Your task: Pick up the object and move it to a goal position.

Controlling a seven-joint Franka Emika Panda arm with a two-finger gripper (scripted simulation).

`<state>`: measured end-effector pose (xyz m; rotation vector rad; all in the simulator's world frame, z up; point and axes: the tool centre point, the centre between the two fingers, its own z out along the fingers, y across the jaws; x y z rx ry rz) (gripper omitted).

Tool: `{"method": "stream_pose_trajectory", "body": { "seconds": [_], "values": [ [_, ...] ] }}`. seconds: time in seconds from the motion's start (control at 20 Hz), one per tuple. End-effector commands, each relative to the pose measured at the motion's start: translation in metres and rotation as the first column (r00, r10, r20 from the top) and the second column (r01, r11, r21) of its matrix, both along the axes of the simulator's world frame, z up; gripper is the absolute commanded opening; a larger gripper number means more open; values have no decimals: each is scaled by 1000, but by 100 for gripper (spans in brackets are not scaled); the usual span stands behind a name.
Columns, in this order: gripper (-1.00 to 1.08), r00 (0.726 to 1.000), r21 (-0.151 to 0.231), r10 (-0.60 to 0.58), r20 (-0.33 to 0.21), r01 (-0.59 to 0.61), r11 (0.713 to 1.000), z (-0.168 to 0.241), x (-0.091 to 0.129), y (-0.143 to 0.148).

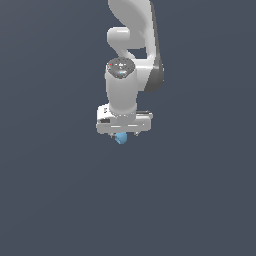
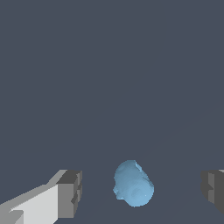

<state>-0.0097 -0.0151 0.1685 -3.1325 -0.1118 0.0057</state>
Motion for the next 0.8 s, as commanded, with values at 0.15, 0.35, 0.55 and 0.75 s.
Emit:
{"method": "stream_pose_trajectory", "body": {
  "seconds": [0.15, 0.35, 0.55, 0.75],
  "values": [
    [100, 995, -2, 95, 1, -95, 995, -11, -10, -4],
    [100, 982, -4, 189, 1, -189, 982, -22, -21, -7],
    [100, 957, -5, 289, 2, -289, 957, -33, -32, -10],
    [100, 922, -6, 387, 2, -387, 922, -44, -45, -12]
  ]
}}
